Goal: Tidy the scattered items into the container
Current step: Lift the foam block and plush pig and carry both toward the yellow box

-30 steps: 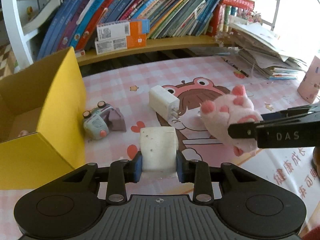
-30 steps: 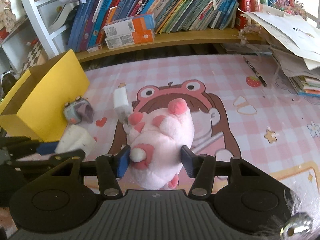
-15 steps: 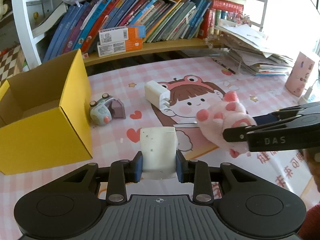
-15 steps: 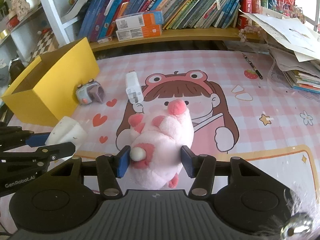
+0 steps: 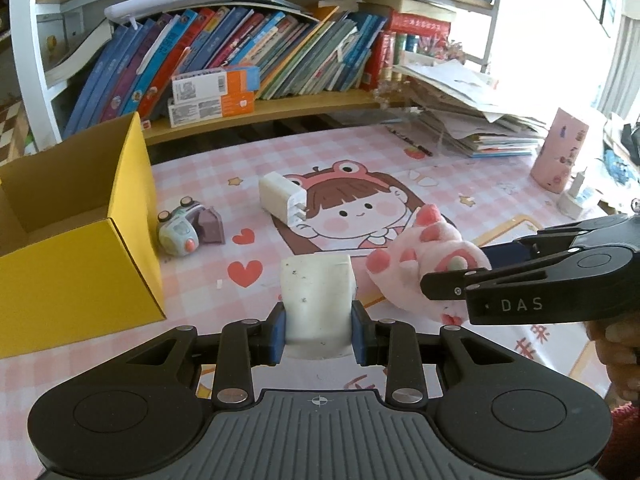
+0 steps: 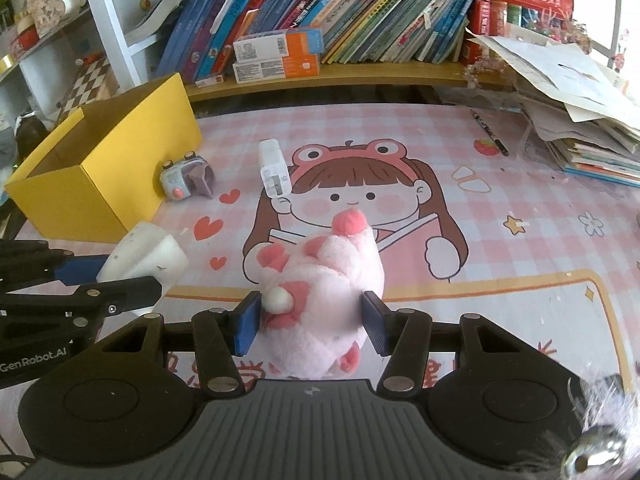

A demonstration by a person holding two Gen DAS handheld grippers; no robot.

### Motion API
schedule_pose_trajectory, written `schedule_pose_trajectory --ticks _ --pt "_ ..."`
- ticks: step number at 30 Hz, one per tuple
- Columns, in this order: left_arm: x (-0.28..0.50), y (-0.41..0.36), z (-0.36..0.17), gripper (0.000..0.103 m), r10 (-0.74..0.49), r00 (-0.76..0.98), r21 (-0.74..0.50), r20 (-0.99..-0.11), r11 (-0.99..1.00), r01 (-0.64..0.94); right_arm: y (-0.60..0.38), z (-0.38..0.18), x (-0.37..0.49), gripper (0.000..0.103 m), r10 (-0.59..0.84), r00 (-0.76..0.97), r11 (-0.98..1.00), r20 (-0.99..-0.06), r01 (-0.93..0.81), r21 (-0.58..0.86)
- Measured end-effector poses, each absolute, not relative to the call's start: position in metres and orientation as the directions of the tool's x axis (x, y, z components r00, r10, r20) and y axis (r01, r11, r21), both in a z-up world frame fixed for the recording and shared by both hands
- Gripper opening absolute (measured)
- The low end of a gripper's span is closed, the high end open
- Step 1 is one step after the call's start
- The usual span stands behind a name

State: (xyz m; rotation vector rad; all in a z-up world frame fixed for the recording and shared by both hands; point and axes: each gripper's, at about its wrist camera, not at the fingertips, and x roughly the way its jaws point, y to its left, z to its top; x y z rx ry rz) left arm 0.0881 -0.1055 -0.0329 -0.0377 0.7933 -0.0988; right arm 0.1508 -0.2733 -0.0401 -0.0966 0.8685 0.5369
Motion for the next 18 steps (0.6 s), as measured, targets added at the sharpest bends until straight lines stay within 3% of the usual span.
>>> schedule_pose_trajectory --ticks 18 --pt "0.05 -0.042 -0.023 0.029 -0.195 0.7 -0.128 -0.687 0.981 0.147 -0.219 -0.032 0.1 0.05 0.346 0.555 0.901 -0.756 -0.423 0.101"
